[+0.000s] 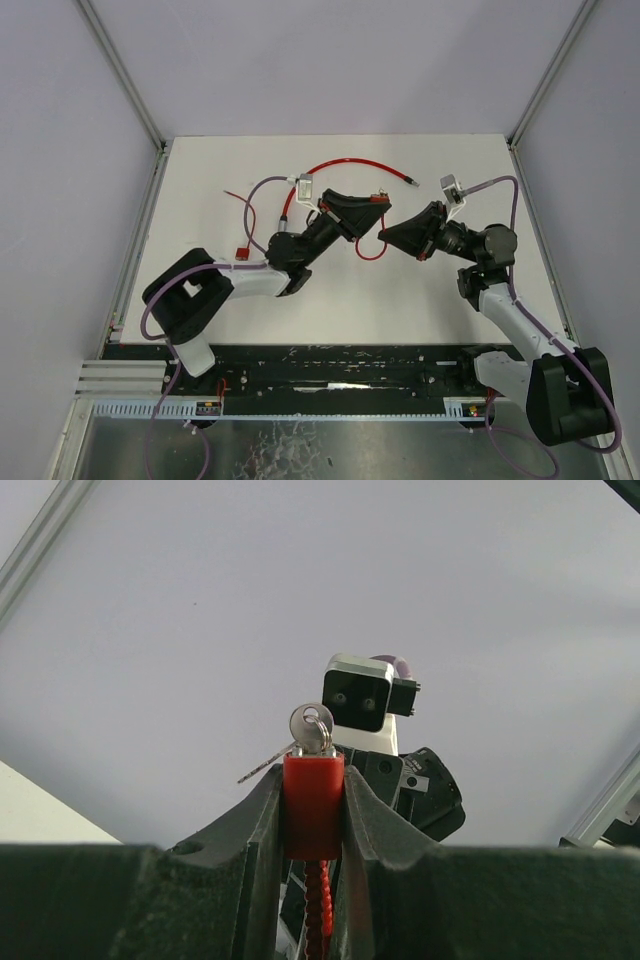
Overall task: Lock with the key
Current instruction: Lock the lock.
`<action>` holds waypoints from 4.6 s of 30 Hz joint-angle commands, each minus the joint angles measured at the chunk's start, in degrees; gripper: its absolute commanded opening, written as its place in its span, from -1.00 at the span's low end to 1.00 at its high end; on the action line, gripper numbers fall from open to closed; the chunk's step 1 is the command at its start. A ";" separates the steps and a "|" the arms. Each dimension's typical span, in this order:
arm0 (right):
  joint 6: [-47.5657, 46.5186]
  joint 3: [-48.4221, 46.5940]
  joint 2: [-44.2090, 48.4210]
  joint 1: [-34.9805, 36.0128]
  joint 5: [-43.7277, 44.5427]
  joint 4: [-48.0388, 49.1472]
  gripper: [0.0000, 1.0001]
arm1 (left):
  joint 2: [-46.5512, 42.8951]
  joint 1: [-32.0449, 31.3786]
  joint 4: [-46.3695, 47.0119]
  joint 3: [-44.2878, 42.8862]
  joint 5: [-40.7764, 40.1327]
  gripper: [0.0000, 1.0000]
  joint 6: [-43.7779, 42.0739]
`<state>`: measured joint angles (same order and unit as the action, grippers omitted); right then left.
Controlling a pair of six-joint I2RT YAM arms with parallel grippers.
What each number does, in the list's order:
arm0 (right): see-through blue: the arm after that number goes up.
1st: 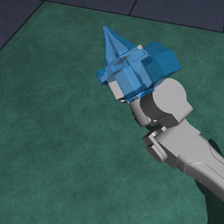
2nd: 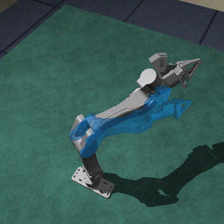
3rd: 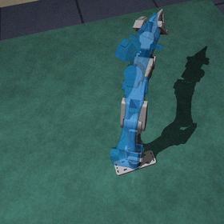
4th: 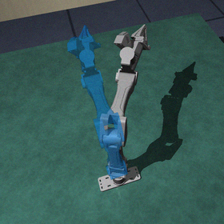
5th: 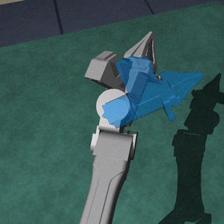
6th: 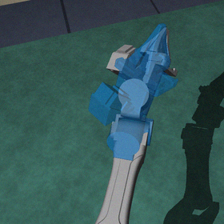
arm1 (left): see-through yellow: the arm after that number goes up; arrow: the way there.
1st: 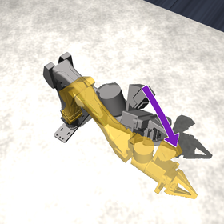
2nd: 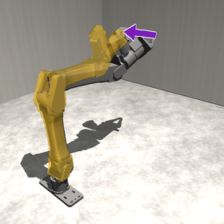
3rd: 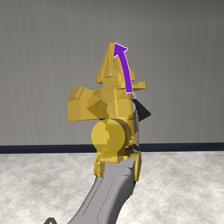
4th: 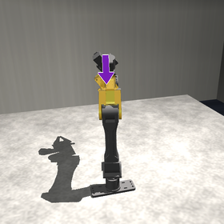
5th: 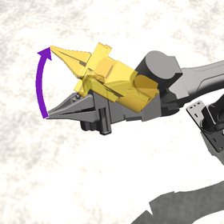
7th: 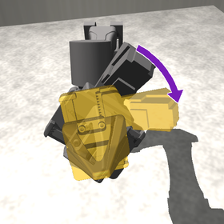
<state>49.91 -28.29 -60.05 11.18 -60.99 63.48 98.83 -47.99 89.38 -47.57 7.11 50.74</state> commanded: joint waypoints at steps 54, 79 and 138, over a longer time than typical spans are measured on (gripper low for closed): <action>-25.20 -7.37 -1.70 -0.98 -4.73 -21.43 -1.00 | -0.56 6.33 -1.19 1.36 10.35 -0.10 2.05; -34.16 -9.94 0.77 -0.53 -4.63 -32.17 -1.00 | -1.54 7.64 -5.17 0.10 17.74 -1.00 -0.78; -25.50 -6.11 0.43 -1.17 -2.91 -20.85 -0.16 | 2.21 5.58 2.71 -1.48 8.58 -1.00 -1.77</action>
<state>21.30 -33.69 -60.20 10.33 -64.07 36.80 99.90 -41.87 87.90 -47.77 16.12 50.26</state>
